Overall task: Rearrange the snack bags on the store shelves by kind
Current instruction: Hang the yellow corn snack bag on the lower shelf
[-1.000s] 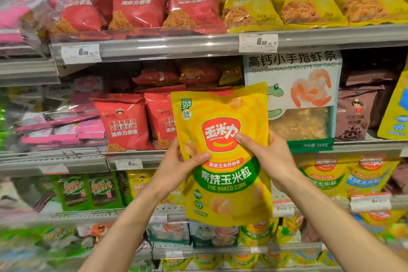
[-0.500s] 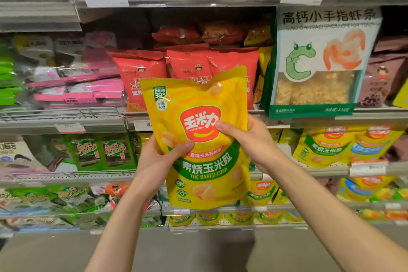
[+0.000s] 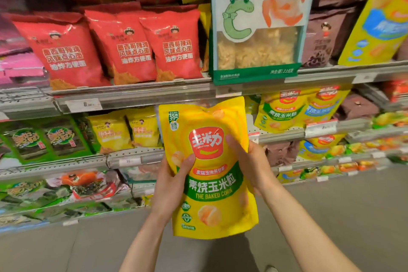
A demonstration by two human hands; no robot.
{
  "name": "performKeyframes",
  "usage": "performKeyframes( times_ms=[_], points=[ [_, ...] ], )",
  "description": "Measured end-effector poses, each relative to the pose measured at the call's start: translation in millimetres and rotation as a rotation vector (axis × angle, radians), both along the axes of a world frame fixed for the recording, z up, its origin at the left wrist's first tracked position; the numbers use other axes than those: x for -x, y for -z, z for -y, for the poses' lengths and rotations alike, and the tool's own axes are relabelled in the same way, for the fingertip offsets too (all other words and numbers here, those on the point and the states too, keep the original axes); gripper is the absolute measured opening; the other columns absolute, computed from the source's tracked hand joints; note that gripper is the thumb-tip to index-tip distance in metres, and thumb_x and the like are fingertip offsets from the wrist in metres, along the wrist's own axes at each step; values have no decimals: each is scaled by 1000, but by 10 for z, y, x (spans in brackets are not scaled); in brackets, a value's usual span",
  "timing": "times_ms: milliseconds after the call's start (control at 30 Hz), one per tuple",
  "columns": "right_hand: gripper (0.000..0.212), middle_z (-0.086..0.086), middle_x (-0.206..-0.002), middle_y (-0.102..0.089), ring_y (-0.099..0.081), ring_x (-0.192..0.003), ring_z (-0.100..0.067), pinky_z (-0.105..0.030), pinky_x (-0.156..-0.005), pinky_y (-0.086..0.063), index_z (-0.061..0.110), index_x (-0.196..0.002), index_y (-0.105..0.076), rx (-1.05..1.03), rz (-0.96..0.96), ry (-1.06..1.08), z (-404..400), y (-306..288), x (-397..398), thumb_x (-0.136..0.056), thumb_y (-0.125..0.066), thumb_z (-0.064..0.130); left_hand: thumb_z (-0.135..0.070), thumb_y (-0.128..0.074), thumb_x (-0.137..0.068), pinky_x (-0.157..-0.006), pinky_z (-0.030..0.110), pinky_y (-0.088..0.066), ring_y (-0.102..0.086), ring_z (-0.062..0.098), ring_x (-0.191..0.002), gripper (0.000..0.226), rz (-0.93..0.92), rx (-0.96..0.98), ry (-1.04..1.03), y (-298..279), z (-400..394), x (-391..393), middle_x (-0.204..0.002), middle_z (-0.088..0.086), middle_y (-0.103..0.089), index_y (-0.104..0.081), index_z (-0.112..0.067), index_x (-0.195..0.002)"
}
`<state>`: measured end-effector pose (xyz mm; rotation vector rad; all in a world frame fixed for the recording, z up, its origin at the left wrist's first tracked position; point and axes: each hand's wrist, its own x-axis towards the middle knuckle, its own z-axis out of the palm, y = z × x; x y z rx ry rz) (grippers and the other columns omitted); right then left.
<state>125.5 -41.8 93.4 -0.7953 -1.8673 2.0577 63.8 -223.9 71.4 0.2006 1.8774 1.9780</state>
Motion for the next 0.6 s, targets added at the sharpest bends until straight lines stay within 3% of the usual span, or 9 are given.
performKeyframes(
  times_ms=[133, 233, 367, 500, 600],
  points=[
    [35, 3, -102, -79, -75, -89, -14, -29, -75, -59, 24, -114, -71, -11, 58, 20, -688, 218, -274, -91, -66, 50, -42, -71, -89, -89, 40, -59, -76, 16, -105, 49, 33, 7, 10, 172, -664, -256, -118, -6, -78, -59, -29, -135],
    [43, 5, -110, -76, -73, -97, -14, -36, -86, -58, 31, -118, -67, 24, 92, 57, -1321, 366, -489, -84, -70, 58, -29, -71, -90, -90, 43, -61, -76, 24, -108, 46, 71, -22, -15, 277, -1315, -499, -121, 3, -77, -60, -22, -135],
    [19, 9, -105, -75, -72, -97, -14, -40, -92, -57, 43, -95, -64, 36, 126, 47, -2067, 497, -849, -85, -70, 58, -16, -64, -98, -85, 35, -62, -76, 25, -107, 27, 74, -11, 39, 329, -2064, -859, -116, 5, -79, -66, -18, -125],
    [32, 13, -98, -77, -73, -98, -14, -39, -91, -57, 34, -106, -69, 63, 147, 41, -2545, 607, -1013, -84, -70, 58, -37, -74, -86, -95, 38, -59, -74, 19, -112, 47, 71, 69, -4, 418, -2498, -1030, -119, -3, -78, -63, -24, -130],
    [23, 11, -100, -79, -74, -99, -13, -39, -91, -58, 35, -101, -71, 91, 138, 4, -2726, 638, -977, -87, -70, 54, -29, -75, -91, -98, 43, -58, -75, 21, -110, 42, 96, 99, -27, 476, -2657, -988, -118, 0, -78, -63, -21, -130]
  ],
)
